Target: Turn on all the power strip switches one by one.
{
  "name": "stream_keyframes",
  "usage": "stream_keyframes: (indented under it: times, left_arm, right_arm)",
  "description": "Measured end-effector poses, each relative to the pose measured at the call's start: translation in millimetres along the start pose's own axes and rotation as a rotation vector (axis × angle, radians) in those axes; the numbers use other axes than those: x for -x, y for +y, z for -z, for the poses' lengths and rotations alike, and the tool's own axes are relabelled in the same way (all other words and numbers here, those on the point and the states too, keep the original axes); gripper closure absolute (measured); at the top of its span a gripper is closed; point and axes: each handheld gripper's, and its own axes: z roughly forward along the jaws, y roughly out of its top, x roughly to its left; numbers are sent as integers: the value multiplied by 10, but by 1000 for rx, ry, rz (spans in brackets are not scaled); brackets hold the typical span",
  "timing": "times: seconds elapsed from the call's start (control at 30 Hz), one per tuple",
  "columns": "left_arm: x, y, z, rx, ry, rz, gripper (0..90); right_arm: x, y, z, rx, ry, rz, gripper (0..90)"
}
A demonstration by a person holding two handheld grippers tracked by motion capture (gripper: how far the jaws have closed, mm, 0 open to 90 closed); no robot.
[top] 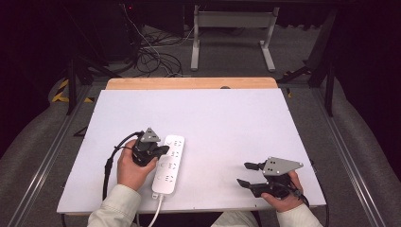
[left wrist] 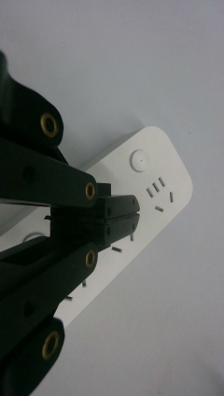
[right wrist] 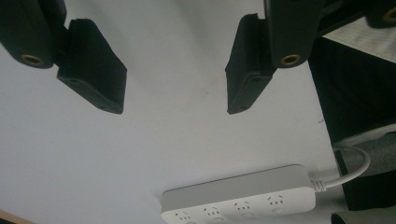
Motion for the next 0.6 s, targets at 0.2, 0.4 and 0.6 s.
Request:
stream_keyframes:
  times: [0.2,0.4,0.6]
  left_arm:
    - [-17,-14,-37,-10,1,7,900]
    - [-33,-31,-70,-19,3,11,900]
    - [-41,-55,-101,-23,7,7,900]
  right_arm:
    - [1,-1,-1,-1,0,-1,387]
    - [2,-2,0,-2,1,0,387]
    - [1,-2,-2,-4,1,1,387]
